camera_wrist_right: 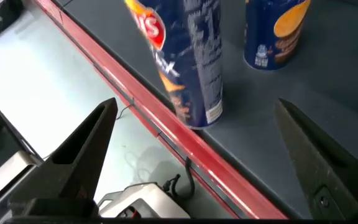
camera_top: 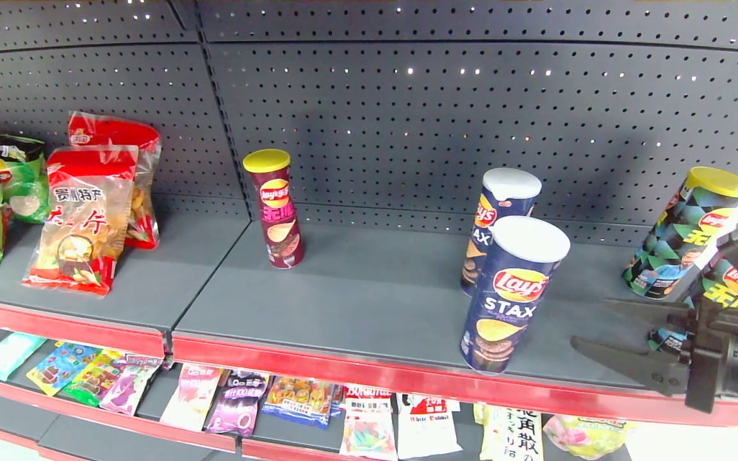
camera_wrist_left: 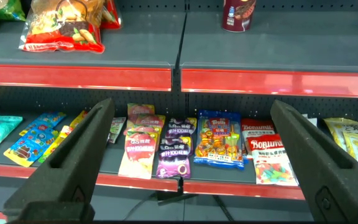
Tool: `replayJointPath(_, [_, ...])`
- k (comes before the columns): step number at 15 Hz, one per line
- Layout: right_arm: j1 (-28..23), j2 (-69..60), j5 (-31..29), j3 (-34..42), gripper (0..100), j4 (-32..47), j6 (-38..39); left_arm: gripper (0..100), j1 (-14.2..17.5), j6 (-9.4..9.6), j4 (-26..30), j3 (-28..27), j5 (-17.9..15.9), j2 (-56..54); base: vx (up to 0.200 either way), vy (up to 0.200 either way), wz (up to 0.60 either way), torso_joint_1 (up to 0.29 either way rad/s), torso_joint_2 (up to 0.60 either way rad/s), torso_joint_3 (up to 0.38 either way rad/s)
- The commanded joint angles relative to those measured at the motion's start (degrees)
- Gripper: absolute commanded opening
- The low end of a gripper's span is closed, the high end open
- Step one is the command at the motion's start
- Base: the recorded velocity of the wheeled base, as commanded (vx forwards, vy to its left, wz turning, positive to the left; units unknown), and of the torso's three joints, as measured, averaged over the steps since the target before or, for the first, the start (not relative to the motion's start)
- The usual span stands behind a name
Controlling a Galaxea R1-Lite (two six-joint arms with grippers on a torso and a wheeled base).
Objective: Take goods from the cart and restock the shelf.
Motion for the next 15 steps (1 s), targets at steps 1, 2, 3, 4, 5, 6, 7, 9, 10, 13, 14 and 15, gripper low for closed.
replayJointPath(1, [0.0, 1.7, 0.0, -1.4, 100, 0.0, -0.1, 100, 0.0, 0.0, 0.0, 0.0, 0.0, 0.1, 0.0, 0.0, 0.0, 0.0, 0.0, 0.0])
replayJointPath(2, [0.0, 1.7, -0.1, -1.3, 100, 0.0, -0.1, 100, 0.1, 0.0, 0.0, 0.0, 0.0, 0.0, 0.0, 0.0, 0.0, 0.0, 0.0, 0.0])
replayJointPath(3, [0.0, 1.3, -0.2, -0.9, 100, 0.0, -0.1, 100, 0.1, 0.0, 0.0, 0.0, 0.0, 0.1, 0.0, 0.0, 0.0, 0.0, 0.0, 0.0])
replayJointPath(4, [-0.1, 1.0, -0.2, -0.4, 100, 0.1, -0.1, 100, 0.0, 0.0, 0.0, 0.0, 0.0, 0.0, 0.0, 0.0, 0.0, 0.0, 0.0, 0.0])
replayJointPath(5, [-0.1, 1.0, -0.3, -0.3, 100, 0.1, -0.1, 100, 0.1, 0.0, 0.0, 0.0, 0.0, 0.1, 0.0, 0.0, 0.0, 0.0, 0.0, 0.0])
replayJointPath(6, [-0.1, 0.7, -0.3, -0.2, 100, 0.1, -0.1, 100, 0.1, 0.0, 0.0, 0.0, 0.0, 0.1, 0.0, 0.0, 0.0, 0.0, 0.0, 0.0])
replayJointPath(7, [0.0, 0.7, -0.4, -0.2, 100, 0.1, -0.1, 100, 0.1, 0.0, 0.0, 0.0, 0.0, 0.0, 0.0, 0.0, 0.0, 0.0, 0.0, 0.0])
replayJointPath(9, [0.1, 1.5, -0.4, 0.2, 100, 0.1, -0.2, 100, 0.0, 0.0, 0.0, 0.0, 0.0, 0.0, 0.0, 0.0, 0.0, 0.0, 0.0, 0.0])
replayJointPath(10, [0.5, 1.6, -0.5, 0.3, 100, 0.1, -0.2, 100, 0.0, 0.0, 0.0, 0.0, 0.0, 0.1, 0.0, 0.0, 0.0, 0.0, 0.0, 0.0])
replayJointPath(13, [0.8, 2.8, -0.5, 0.2, 100, 0.2, -0.2, 100, 0.0, 0.0, 0.0, 0.0, 0.0, 0.1, 0.0, 0.0, 0.0, 0.0, 0.0, 0.0])
replayJointPath(14, [0.8, 3.3, -0.6, 0.2, 100, 0.2, -0.2, 100, 0.0, 0.0, 0.0, 0.0, 0.0, 0.1, 0.0, 0.0, 0.0, 0.0, 0.0, 0.0])
replayJointPath(15, [0.8, 4.1, -0.5, 0.0, 100, 0.1, -0.3, 100, 0.0, 0.0, 0.0, 0.0, 0.0, 0.1, 0.0, 0.0, 0.0, 0.0, 0.0, 0.0])
